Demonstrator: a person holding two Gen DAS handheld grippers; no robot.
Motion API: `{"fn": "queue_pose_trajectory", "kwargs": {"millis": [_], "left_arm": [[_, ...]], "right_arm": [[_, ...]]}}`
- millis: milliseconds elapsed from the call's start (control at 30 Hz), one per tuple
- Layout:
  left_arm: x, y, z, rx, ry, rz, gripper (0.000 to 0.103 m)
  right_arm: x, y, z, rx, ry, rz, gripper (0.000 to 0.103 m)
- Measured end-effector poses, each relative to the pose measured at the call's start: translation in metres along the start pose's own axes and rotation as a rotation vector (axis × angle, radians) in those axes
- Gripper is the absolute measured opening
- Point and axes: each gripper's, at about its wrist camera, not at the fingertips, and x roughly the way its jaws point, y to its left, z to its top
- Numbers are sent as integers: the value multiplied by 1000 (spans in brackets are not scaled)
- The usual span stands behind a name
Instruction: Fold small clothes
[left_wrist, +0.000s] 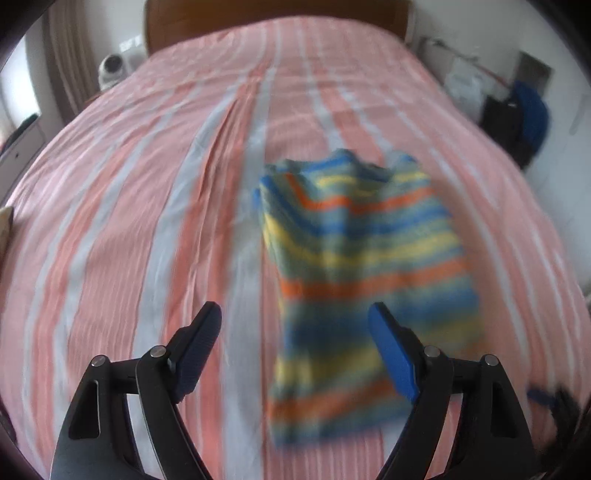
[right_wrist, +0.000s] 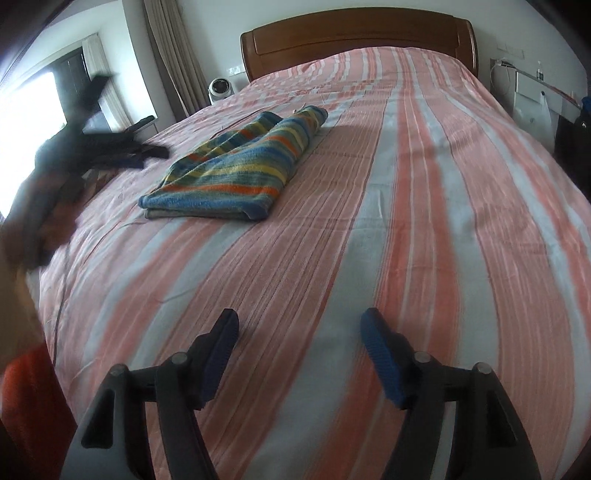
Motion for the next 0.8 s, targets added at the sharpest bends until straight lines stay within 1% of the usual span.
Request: {"fn": "queue_pose_trajectory", "kwargs": {"millis": [33, 67, 100, 133, 200, 233, 300, 333, 367, 467, 500, 567, 633, 667, 700, 767, 800], "left_arm": [[16, 5, 8, -35, 25, -2, 83], [34, 12, 14, -71, 57, 9, 80], [54, 21, 17, -111, 92, 56, 82], [61, 29, 18, -148, 86, 72, 84], [57, 44, 17, -226, 39, 91, 86], [52, 48, 16, -242, 28, 107, 86], [39, 54, 10, -234, 10, 165, 86], [31, 59, 6, -226, 1, 175, 84], [23, 63, 2, -224, -11, 161, 84], [-2, 75, -14, -221, -36, 17, 85], [-6, 75, -19, -216, -36, -46, 87], [-10, 71, -27, -195, -15, -140, 89], [-1, 61, -26, -155, 39, -212, 90], [6, 55, -26, -137, 70, -230, 89], [13, 50, -25, -122, 89, -230, 89], [24, 42, -24, -106, 110, -227, 89], [27, 38, -23, -107, 114, -232, 89]], "right_arm": [[1, 1, 0, -7, -2, 1, 75], [2, 2, -1, -16, -3, 3, 78], [3, 3, -2, -24, -2, 4, 79], [4, 4, -3, -28, 0, 2, 81], [4, 7, -4, -39, 3, 0, 82], [4, 7, -4, -41, 3, 3, 82], [3, 6, -4, -35, 6, 14, 82], [3, 4, -3, -32, 8, 17, 82], [2, 4, -1, -27, 14, 19, 82], [-4, 1, 9, 11, 12, 35, 82], [-6, -1, 12, 29, 0, 39, 82], [-10, -5, 20, 73, -25, 55, 82], [-6, -11, 32, 119, -33, 90, 82], [0, -13, 44, 136, -27, 115, 82], [4, -15, 54, 148, -31, 133, 82], [17, -19, 82, 165, -48, 175, 82], [31, -24, 103, 183, -43, 188, 82]]}}
